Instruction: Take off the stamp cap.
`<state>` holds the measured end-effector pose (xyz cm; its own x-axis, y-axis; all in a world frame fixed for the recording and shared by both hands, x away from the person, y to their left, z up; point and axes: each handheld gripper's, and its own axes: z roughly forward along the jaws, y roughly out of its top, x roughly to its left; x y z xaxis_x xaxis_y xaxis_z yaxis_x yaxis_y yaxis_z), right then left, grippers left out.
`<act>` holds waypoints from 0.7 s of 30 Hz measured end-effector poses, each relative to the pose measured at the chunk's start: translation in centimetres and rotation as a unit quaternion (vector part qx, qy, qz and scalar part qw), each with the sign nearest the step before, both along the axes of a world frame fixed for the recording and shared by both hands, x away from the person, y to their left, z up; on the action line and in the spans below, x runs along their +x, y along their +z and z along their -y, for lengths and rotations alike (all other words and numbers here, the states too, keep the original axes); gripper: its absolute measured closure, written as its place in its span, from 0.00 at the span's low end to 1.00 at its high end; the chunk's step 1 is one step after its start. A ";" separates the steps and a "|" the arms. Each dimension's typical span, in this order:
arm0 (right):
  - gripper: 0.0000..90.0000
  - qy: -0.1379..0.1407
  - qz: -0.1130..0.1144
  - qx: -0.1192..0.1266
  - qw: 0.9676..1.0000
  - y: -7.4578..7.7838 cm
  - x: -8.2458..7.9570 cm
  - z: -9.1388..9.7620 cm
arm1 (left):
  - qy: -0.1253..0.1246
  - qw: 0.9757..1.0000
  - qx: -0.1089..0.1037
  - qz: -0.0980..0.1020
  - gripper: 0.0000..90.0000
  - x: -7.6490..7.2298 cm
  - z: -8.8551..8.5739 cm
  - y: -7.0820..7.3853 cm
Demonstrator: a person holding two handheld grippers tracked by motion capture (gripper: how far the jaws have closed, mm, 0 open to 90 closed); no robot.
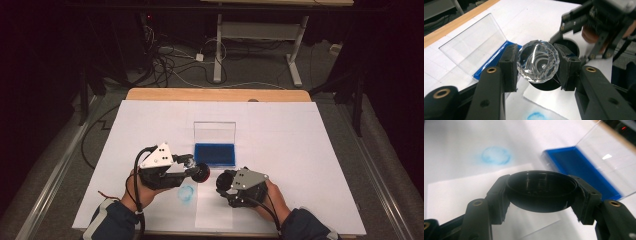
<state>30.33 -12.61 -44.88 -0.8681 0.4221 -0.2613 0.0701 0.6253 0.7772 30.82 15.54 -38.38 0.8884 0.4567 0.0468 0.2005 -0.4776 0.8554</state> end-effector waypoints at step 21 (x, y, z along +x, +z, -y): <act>0.43 0.001 0.013 0.024 1.000 1.8 -0.5 2.7 | 0.010 1.000 0.025 0.001 0.61 0.1 -0.4 -0.9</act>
